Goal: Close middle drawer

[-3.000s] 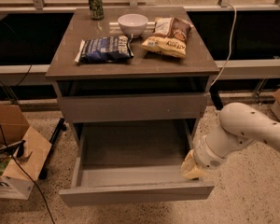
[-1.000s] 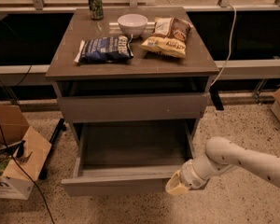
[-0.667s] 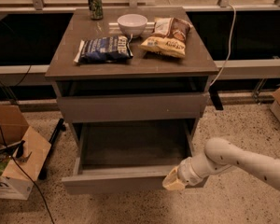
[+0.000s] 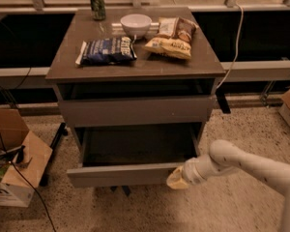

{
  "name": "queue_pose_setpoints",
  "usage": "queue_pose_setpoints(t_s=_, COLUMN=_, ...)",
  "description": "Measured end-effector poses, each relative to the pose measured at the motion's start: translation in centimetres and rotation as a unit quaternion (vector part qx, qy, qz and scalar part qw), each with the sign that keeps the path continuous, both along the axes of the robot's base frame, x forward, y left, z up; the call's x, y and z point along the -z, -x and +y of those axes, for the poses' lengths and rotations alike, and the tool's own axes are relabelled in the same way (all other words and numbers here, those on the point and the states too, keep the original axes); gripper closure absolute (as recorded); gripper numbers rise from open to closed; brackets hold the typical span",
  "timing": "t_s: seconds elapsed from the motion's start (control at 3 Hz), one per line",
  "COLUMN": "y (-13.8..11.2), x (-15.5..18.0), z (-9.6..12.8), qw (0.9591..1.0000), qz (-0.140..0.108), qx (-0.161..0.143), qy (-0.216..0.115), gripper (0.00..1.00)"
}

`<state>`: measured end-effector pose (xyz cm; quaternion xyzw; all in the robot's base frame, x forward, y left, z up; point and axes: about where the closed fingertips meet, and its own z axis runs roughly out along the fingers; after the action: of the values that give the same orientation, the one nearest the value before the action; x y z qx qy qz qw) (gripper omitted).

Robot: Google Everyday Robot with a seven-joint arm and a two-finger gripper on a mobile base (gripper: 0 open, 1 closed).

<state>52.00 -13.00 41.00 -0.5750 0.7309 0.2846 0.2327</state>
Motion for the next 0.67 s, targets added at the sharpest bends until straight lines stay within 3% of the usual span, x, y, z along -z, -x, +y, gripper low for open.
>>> queue_pose_setpoints(t_s=0.67, y=-5.6, x=-0.3, z=-1.2, qw=0.999, qz=-0.035, qx=0.027, qy=-0.007, gripper=1.0)
